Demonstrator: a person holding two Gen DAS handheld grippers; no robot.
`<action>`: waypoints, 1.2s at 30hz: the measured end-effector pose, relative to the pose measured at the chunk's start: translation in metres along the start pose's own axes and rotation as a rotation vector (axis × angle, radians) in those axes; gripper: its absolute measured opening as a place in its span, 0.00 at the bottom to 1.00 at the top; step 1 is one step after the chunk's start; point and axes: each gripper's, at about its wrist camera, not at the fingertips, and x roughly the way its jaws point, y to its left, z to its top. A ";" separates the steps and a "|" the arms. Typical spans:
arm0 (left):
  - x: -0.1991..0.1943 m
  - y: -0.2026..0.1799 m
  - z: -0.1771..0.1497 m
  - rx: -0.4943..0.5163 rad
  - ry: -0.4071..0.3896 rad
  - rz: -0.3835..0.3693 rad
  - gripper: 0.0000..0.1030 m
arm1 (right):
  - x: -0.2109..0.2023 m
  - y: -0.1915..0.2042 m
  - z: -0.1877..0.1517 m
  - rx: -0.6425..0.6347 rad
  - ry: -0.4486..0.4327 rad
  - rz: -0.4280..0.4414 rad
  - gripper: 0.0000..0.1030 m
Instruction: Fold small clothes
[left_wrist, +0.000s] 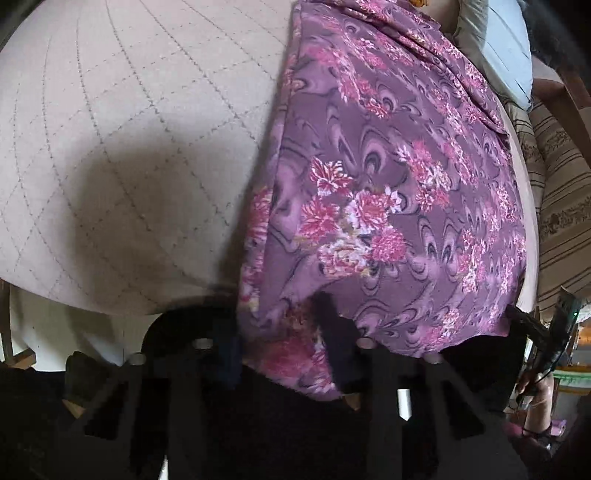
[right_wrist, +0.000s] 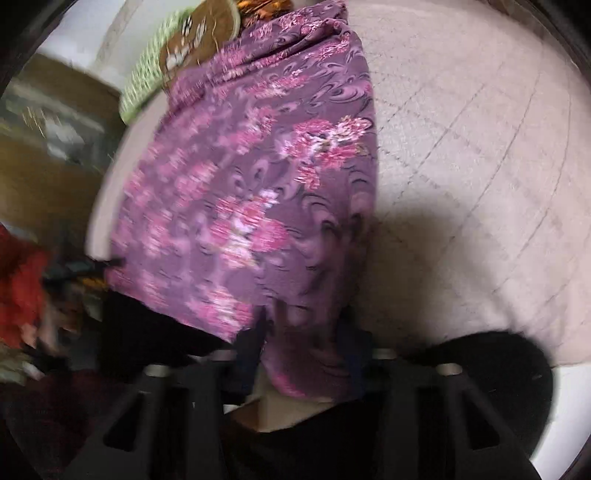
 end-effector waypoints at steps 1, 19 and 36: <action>-0.002 0.002 -0.003 0.010 -0.004 0.008 0.20 | 0.000 0.000 -0.001 -0.015 0.002 -0.024 0.08; -0.006 -0.008 0.000 0.021 -0.038 -0.028 0.02 | -0.005 0.010 -0.001 -0.103 0.006 -0.074 0.04; -0.087 -0.014 0.066 -0.140 -0.262 -0.356 0.02 | -0.065 0.000 0.066 0.245 -0.309 0.492 0.04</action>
